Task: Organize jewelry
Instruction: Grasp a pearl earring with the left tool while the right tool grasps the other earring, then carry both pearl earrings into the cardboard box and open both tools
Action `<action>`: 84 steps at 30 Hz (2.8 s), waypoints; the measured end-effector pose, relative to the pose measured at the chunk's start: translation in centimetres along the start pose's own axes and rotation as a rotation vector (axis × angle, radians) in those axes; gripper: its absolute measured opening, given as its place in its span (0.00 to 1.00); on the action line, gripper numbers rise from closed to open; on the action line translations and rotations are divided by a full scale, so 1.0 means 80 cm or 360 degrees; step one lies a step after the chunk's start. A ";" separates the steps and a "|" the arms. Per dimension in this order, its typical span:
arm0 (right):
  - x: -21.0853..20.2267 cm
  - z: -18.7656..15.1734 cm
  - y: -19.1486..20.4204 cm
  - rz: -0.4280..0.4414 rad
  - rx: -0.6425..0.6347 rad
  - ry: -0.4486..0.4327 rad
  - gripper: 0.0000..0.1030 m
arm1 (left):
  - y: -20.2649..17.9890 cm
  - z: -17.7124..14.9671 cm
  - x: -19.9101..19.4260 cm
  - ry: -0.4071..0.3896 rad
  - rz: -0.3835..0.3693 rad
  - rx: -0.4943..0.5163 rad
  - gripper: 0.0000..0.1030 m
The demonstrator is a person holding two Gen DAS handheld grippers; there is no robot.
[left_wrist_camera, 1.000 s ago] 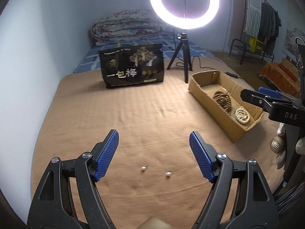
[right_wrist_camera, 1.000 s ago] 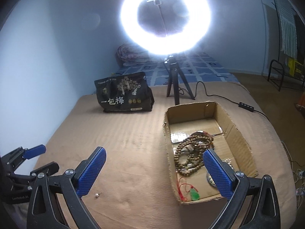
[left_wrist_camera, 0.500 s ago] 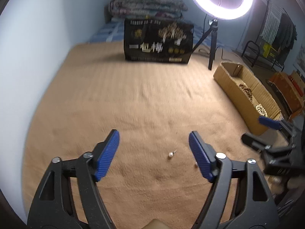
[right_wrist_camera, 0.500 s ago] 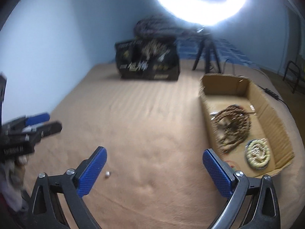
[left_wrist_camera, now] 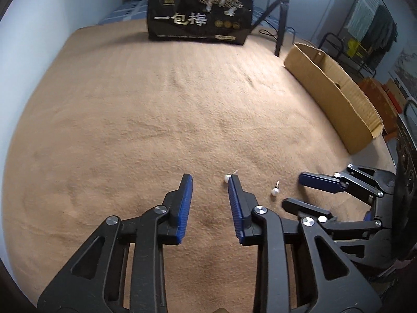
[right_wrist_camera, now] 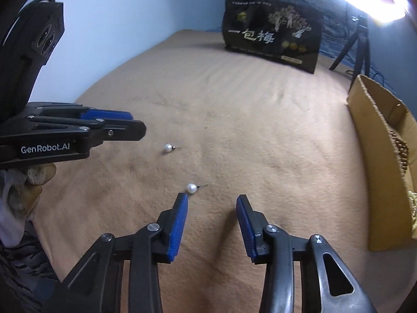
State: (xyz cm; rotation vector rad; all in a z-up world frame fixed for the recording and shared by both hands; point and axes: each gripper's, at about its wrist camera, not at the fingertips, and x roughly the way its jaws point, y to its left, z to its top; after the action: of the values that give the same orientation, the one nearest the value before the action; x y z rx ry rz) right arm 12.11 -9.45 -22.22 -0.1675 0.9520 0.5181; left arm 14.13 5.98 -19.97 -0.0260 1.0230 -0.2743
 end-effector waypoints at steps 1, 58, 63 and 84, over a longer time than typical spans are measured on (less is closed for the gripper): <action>0.002 0.000 0.001 0.0012 -0.0004 0.0000 0.38 | -0.004 -0.001 0.003 0.0005 -0.0008 0.0020 0.27; -0.090 0.044 -0.078 -0.0082 0.0144 -0.0269 0.16 | -0.080 0.069 -0.047 -0.0260 -0.0120 0.0017 0.06; -0.121 0.053 -0.122 -0.0148 0.0238 -0.0348 0.16 | -0.108 0.087 -0.053 -0.0298 -0.0160 0.0043 0.06; -0.167 0.065 -0.276 -0.0411 0.0480 -0.0458 0.16 | -0.238 0.126 -0.017 -0.0298 -0.0279 0.0190 0.06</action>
State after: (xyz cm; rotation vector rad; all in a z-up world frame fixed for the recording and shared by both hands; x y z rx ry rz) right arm 20.53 -31.36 -10.34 0.0560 0.7030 0.1504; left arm 17.89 -13.18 -10.73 -0.0331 0.8180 -0.4836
